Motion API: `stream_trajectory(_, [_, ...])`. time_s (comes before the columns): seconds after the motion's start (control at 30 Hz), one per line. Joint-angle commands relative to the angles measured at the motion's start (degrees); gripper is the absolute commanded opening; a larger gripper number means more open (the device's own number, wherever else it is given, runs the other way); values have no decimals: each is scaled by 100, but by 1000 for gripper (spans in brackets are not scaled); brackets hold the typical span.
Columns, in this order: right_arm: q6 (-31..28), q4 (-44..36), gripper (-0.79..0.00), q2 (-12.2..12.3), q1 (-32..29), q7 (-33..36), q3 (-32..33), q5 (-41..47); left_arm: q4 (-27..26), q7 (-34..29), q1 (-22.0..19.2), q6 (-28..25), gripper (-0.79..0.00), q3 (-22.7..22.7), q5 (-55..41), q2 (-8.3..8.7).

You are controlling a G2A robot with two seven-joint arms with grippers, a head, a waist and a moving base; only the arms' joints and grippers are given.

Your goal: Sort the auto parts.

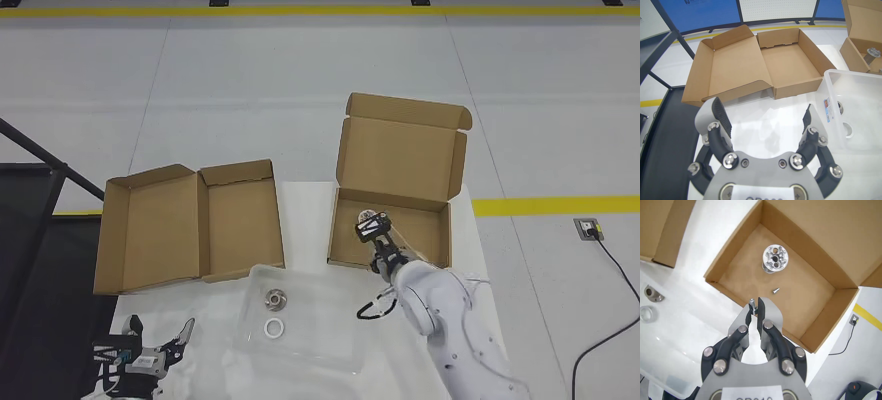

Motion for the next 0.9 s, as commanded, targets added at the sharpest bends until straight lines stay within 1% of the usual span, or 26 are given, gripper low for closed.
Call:
stream_trajectory(0.0, [278, 410, -785, -16, 207, -39, 27, -128, 0, 0, 0, 0, 0, 0, 0, 0])
stream_trajectory(0.07, [462, 853, -785, -45, 418, -102, 23, -86, 0, 0, 0, 0, 0, 0, 0, 0])
stream_trajectory(0.2, [645, 1859, -785, -89, 861, -216, 59, 40, 0, 0, 0, 0, 0, 0, 0, 0])
stream_trajectory(0.3, [772, 2532, -785, -114, 1096, -522, 95, 130, 0, 0, 0, 0, 0, 0, 0, 0])
stream_trajectory(0.4, [949, 3015, -785, -135, 1228, -891, 105, 137, 0, 0, 0, 0, 0, 0, 0, 0])
stream_trajectory(0.47, [959, 3265, -785, -148, 1311, -1079, 108, 189, 0, 0, 0, 0, 0, 0, 0, 0])
stream_trajectory(0.53, [1031, 3492, -785, -166, 1393, -1178, 81, 177, 0, 0, 0, 0, 0, 0, 0, 0])
stream_trajectory(0.7, [945, 4050, -785, -207, 1650, -1303, 66, 356, 0, 0, 0, 0, 0, 0, 0, 0])
stream_trajectory(0.73, [928, 4130, -760, -214, 1689, -1339, 67, 394, 0, 0, 0, 0, 0, 0, 0, 0])
stream_trajectory(0.77, [919, 4199, -603, -219, 1716, -1375, 61, 409, 0, 0, 0, 0, 0, 0, 0, 0])
stream_trajectory(0.8, [924, 4250, -566, -225, 1732, -1412, 59, 431, 0, 0, 0, 0, 0, 0, 0, 0])
stream_trajectory(0.87, [935, 4293, -563, -237, 1740, -1462, 38, 449, 0, 0, 0, 0, 0, 0, 0, 0])
